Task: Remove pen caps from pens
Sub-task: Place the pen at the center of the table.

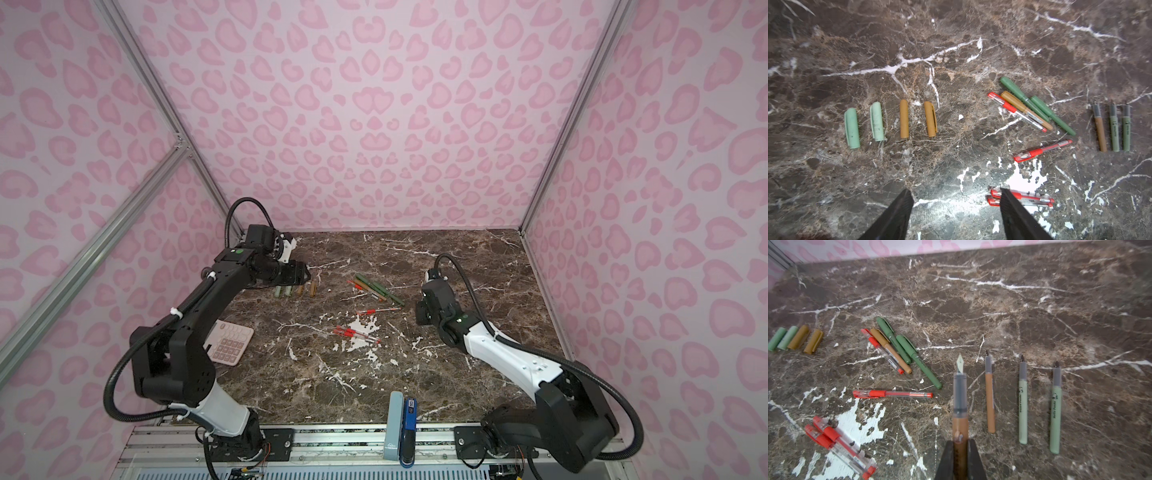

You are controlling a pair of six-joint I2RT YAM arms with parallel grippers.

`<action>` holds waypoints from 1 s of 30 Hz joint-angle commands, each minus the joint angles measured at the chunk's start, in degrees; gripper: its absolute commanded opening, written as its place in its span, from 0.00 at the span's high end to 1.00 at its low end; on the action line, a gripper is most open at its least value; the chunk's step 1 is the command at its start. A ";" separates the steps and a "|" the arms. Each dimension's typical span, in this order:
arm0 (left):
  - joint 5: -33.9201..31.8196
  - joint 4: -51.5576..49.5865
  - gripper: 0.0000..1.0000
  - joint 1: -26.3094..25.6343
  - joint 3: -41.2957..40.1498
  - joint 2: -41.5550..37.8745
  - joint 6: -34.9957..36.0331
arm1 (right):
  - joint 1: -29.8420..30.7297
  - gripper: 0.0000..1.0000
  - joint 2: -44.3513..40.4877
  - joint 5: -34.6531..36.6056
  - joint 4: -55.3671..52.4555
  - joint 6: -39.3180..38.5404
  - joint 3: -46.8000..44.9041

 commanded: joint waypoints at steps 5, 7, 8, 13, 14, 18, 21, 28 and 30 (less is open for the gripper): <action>1.35 10.78 0.13 -0.11 -14.34 -15.27 2.03 | -2.74 1.00 14.29 -3.69 0.50 -2.46 8.11; 1.14 12.71 0.11 0.04 -18.00 -19.16 3.24 | -3.03 1.00 17.18 -4.09 1.23 -2.69 9.69; 0.86 13.78 0.10 -0.02 -19.92 -21.20 3.83 | -3.12 1.00 18.82 -3.94 1.49 -2.87 10.50; 1.69 18.02 0.08 1.64 -26.63 -27.42 4.93 | -3.82 1.00 25.21 -3.83 -0.01 -2.55 14.47; 1.90 18.69 0.08 2.27 -27.54 -28.26 4.74 | -3.83 1.00 26.25 -3.83 -0.14 -2.87 15.21; 3.61 20.45 0.06 4.60 -29.50 -29.36 4.39 | -3.92 1.00 29.16 -2.94 -1.12 -3.03 16.66; 4.26 20.78 0.04 6.13 -29.65 -29.65 3.59 | -4.17 1.00 29.84 -2.86 -1.34 -3.25 16.72; 5.04 21.33 0.03 8.70 -29.33 -29.45 2.62 | -5.23 0.90 31.18 -1.32 -2.58 -2.95 17.30; 4.63 21.80 0.02 9.12 -29.58 -29.66 2.92 | -5.23 0.83 30.86 -1.64 -1.39 -3.20 16.73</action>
